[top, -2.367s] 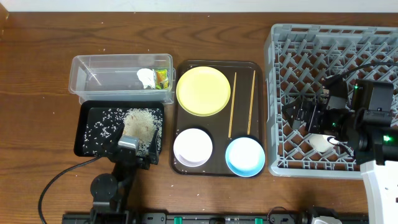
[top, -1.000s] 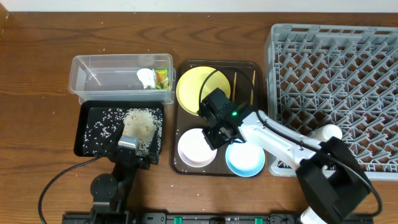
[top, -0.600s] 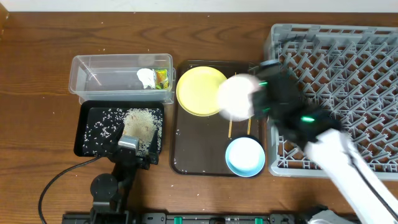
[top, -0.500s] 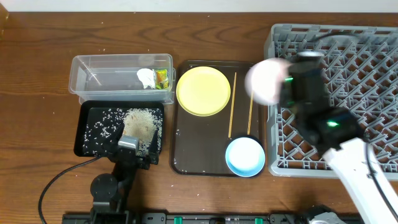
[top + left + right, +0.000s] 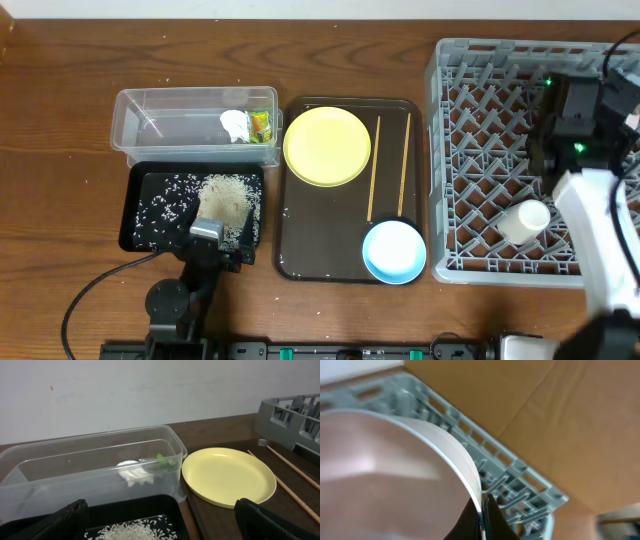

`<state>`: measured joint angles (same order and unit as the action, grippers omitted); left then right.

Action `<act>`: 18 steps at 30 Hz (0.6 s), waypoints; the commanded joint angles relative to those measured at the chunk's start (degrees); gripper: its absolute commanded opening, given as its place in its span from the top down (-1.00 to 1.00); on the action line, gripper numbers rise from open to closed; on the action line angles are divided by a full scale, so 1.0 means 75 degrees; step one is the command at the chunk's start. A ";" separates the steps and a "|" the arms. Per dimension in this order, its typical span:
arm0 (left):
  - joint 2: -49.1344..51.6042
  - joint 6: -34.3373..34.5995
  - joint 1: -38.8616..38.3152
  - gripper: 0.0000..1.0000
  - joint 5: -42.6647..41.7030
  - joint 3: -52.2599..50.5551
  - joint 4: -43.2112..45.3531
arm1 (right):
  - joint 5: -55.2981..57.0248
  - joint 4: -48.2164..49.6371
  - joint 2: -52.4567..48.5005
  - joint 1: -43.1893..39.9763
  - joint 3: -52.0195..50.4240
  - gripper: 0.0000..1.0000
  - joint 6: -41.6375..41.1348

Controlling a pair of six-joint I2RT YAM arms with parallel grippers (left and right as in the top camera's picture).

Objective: Sort waste into correct bins and load items into the dishwasher rack
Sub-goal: 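Carry the pink bowl with the right gripper and stand it in the rack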

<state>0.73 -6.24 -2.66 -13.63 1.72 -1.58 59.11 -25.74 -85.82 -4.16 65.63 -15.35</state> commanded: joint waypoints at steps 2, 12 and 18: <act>-0.0050 -0.0076 0.0047 -0.90 -0.0154 -0.0198 -0.0140 | 0.0842 0.0280 -0.0801 -0.0163 0.0035 0.98 0.0973; -0.0050 -0.0073 0.0047 -0.90 -0.0154 -0.0198 -0.0140 | 0.1119 0.0673 -0.2087 0.0102 0.0035 0.98 0.1920; -0.0050 -0.0076 0.0047 -0.90 -0.0154 -0.0198 -0.0140 | 0.1116 0.0498 -0.2101 0.0982 0.0035 0.85 0.1915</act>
<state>0.73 -6.24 -2.66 -13.63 1.72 -1.58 69.12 -20.97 -100.03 -0.49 65.65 -2.26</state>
